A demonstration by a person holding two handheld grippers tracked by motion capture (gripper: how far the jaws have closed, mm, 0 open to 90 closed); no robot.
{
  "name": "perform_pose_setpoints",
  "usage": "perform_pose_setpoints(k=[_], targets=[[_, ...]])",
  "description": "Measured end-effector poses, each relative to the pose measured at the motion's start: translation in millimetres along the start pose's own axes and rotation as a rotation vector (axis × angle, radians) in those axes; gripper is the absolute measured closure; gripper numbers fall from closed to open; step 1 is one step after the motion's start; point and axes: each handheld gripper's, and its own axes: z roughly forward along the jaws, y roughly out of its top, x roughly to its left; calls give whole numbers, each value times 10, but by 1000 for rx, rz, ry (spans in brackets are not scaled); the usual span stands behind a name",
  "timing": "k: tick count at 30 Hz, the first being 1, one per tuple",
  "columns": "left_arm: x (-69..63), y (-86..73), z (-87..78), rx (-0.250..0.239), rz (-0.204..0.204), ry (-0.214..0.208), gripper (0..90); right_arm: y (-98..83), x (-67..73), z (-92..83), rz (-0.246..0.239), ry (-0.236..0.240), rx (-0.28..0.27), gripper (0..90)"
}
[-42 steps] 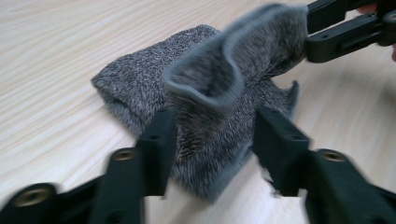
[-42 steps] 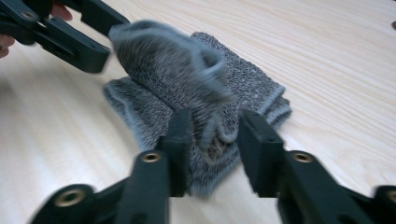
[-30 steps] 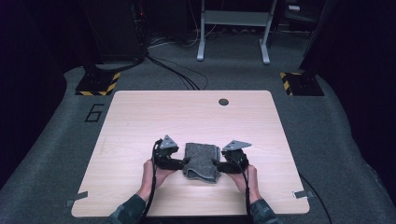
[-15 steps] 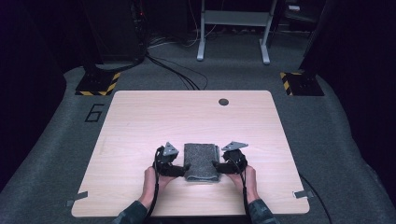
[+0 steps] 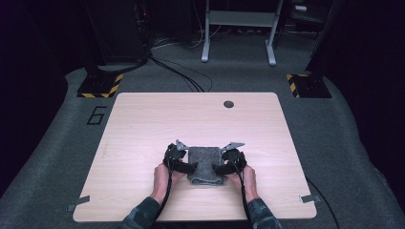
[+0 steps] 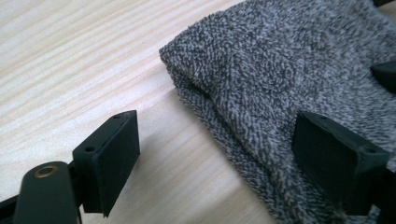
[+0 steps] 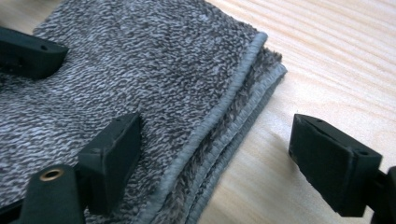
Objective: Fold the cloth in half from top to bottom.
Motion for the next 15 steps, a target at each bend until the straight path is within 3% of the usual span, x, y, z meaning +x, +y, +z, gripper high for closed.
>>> perform_pose_setpoints(k=[4, 12, 15], targets=[[2, 5, 29, -4, -6, 25, 127, 26, -4, 41, -5, -22, -2, 142], [83, 51, 72, 2, -13, 29, 92, 107, -58, 116, 1, -38, 0, 121], [129, 80, 20, -2, -29, 15, 91, 135, -84, 90, 15, -8, -1, 137]])
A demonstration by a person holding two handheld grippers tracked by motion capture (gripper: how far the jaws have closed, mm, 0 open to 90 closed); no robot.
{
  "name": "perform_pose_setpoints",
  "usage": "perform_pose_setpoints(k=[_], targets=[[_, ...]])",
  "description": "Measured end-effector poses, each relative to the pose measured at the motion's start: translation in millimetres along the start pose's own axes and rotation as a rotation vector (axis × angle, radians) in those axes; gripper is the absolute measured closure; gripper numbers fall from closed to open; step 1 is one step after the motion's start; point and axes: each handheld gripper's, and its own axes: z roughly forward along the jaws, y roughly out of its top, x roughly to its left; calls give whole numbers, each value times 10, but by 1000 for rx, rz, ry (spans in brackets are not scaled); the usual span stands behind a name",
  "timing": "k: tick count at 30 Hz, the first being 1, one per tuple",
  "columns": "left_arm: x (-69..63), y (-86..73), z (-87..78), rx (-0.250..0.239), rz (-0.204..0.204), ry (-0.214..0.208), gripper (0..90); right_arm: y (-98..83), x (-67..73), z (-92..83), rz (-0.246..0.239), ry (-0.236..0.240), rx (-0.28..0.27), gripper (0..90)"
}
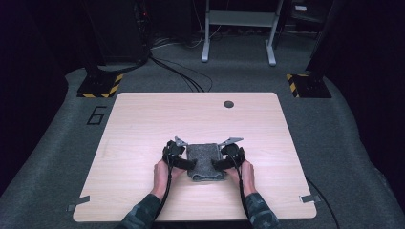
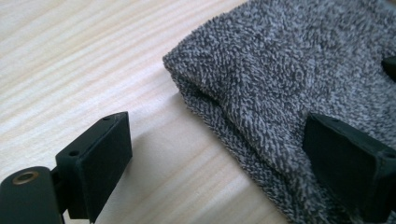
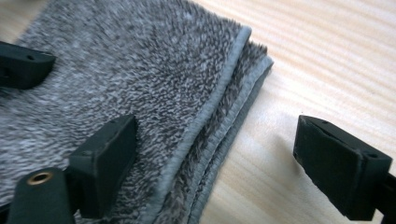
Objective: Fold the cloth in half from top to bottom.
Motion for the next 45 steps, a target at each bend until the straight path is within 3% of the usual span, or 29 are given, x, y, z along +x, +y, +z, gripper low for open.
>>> perform_pose_setpoints(k=[3, 9, 12, 20, 26, 33, 37, 41, 45], targets=[[27, 7, -136, -54, -25, -4, 91, 11, -20, -132, 14, 18, -52, 122], [86, -54, -455, -97, -14, -6, 86, -50, -61, -451, 8, 20, -115, 120], [142, -140, -606, -104, -9, 13, 74, -163, -132, -611, 17, 6, -136, 119], [340, -484, -876, -108, -55, 71, 69, -545, -366, -894, 67, -55, -147, 116], [512, -825, -984, -105, -132, 121, 63, -860, -548, -1017, 103, -102, -129, 115], [710, -1269, -1018, -53, -215, 187, 45, -1241, -770, -1081, 153, -172, -105, 110], [741, -1357, -1061, -70, -222, 217, 34, -1377, -866, -1091, 172, -203, -91, 105], [726, -1391, -1044, -82, -190, 248, 27, -1448, -906, -1102, 178, -210, -105, 102], [729, -1400, -1038, -86, -191, 246, 6, -1467, -912, -1101, 164, -204, -117, 97]])
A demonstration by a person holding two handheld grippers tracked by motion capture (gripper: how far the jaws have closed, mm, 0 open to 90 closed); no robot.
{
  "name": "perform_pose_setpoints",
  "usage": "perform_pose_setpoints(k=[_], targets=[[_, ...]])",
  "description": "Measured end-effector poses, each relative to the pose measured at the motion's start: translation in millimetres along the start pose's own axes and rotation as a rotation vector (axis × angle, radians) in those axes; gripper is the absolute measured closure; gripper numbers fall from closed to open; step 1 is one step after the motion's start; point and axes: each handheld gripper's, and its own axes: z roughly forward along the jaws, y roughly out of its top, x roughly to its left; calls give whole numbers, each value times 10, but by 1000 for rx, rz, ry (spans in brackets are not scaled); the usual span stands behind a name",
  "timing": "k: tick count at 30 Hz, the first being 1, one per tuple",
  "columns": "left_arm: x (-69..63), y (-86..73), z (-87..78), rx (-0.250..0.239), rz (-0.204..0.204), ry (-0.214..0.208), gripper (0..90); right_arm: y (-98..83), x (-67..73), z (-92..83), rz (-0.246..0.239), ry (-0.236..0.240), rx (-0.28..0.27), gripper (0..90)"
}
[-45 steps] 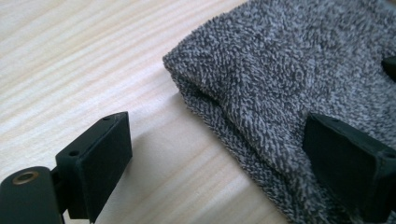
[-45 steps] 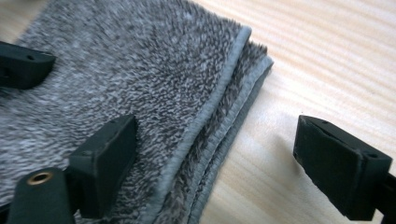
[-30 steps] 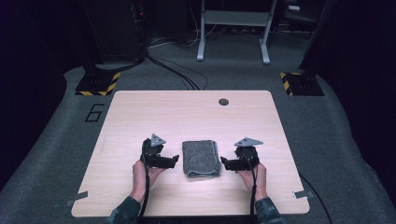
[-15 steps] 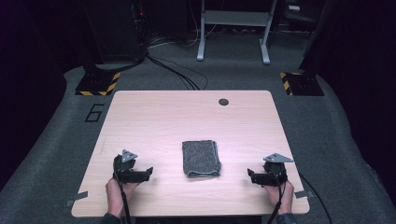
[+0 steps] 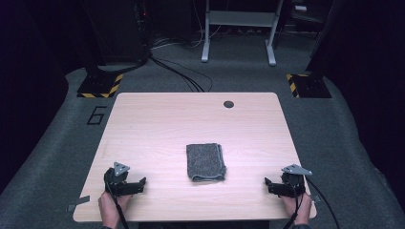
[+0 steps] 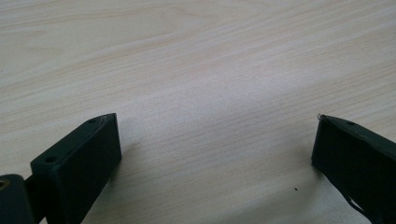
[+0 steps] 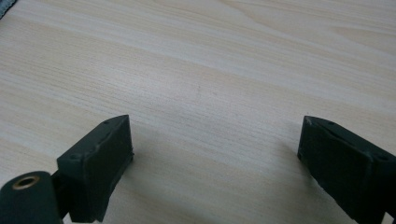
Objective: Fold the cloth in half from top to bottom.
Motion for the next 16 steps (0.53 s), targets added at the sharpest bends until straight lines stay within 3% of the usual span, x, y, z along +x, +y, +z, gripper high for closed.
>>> perform_pose_setpoints(k=[16], targets=[[-19, 28, 38, -5, -22, 24, 0, 24, -20, 32, 5, 10, 6, 61]])
